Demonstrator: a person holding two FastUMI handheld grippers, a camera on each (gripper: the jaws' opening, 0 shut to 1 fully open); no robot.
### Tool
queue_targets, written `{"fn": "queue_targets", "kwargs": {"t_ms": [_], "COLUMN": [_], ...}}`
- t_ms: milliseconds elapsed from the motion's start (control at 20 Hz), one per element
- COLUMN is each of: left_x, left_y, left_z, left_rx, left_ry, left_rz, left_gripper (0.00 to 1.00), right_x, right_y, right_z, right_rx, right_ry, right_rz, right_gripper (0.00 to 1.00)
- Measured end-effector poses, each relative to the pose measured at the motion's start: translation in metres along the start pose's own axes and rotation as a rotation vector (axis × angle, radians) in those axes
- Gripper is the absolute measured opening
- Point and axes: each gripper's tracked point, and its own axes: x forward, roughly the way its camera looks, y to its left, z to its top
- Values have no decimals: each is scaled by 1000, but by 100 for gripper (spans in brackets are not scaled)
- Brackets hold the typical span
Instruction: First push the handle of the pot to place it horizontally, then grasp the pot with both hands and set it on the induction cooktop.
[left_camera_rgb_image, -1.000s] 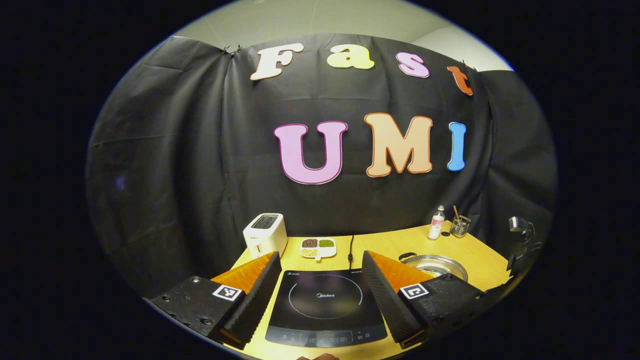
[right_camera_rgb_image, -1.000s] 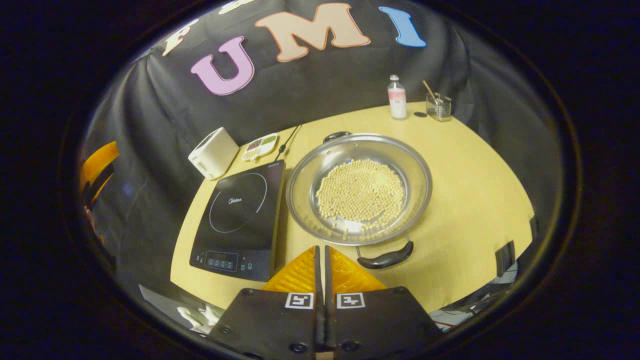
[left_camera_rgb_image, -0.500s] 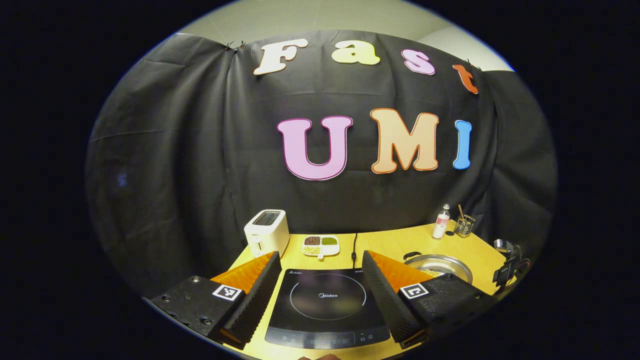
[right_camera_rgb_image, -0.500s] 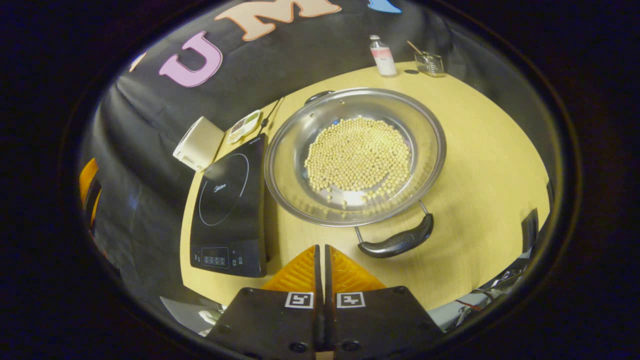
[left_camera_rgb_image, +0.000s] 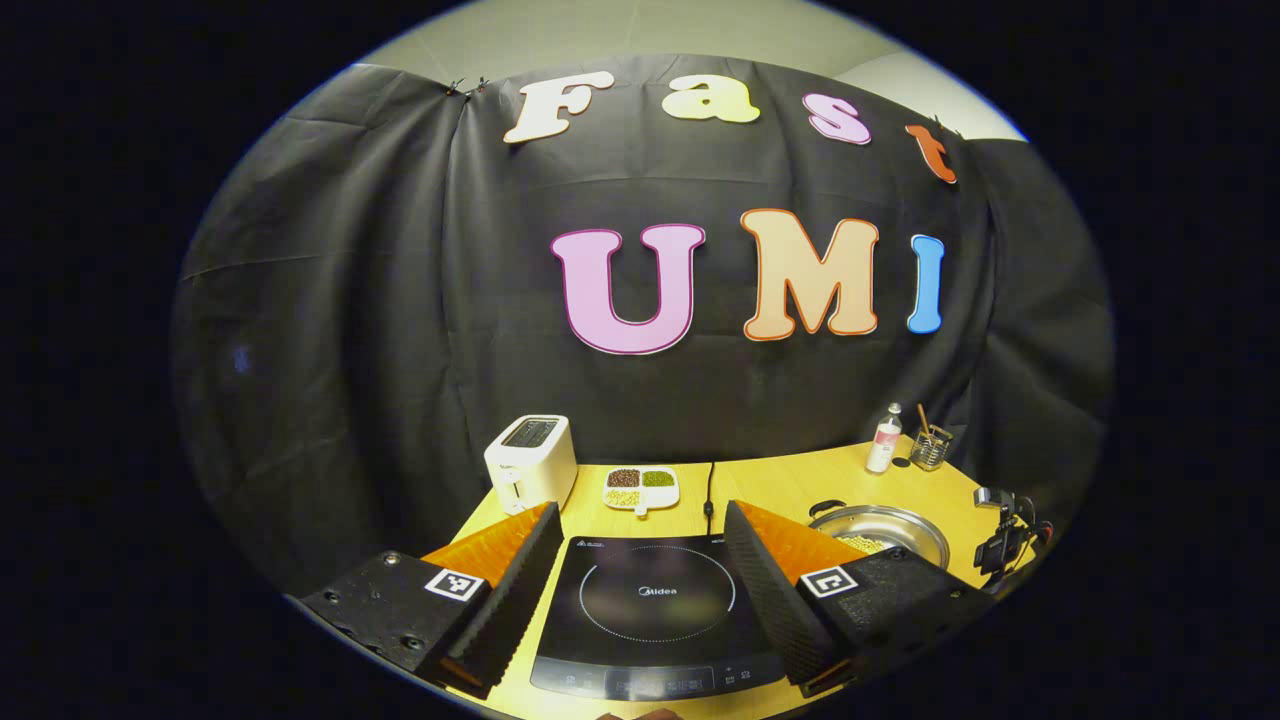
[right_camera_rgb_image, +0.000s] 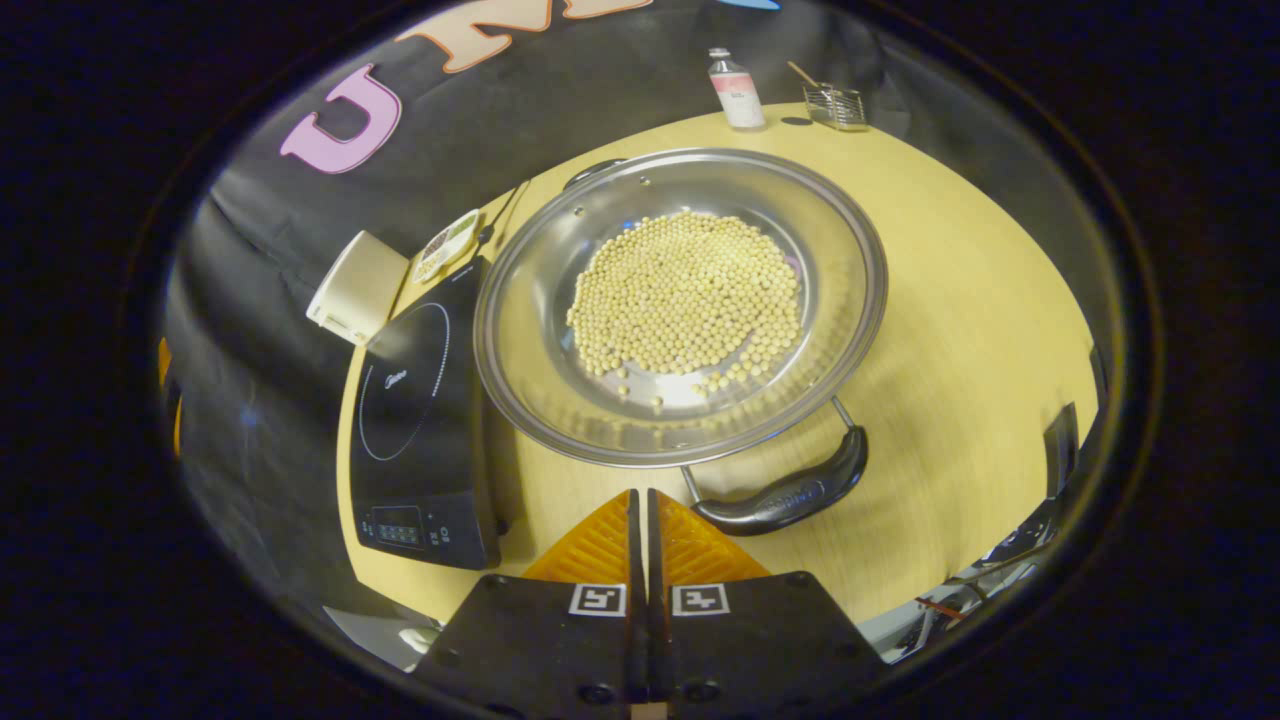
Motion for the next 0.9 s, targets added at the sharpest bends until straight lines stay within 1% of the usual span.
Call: {"fn": "queue_targets", "kwargs": {"t_ms": [150, 300, 550, 600, 650, 700, 750, 800, 900], "left_x": [2, 3, 6, 7, 8, 9, 10, 12, 14], "left_y": [1, 1, -1, -1, -1, -2, -3, -4, -4], "left_z": [-3, -6, -9, -9, -10, -11, -12, -13, -14], "left_rx": [-4, -12, -21, -23, -23, -21, -16, -11, 4], "left_ry": [7, 16, 19, 20, 23, 28, 34, 41, 54], "left_rz": [1, -5, -13, -14, -17, -19, -21, -24, -23], "left_gripper": [99, 99, 100, 99, 99, 100, 100, 99, 100], "right_x": [-2, -2, -7, -7, -8, -8, -9, -9, -7], "right_y": [-17, -30, -59, -64, -70, -76, -83, -88, -97], "right_z": [4, 8, 28, 33, 41, 43, 45, 48, 56], "right_rx": [-10, 5, 37, 44, 46, 42, 33, 27, 26], "right_ry": [-4, -17, -51, -58, -67, -64, -63, -61, -54], "right_rz": [-48, -86, -145, -154, -164, -181, -198, -215, -231], "right_gripper": [3, 3, 3, 0, 3, 3, 0, 2, 3]}}
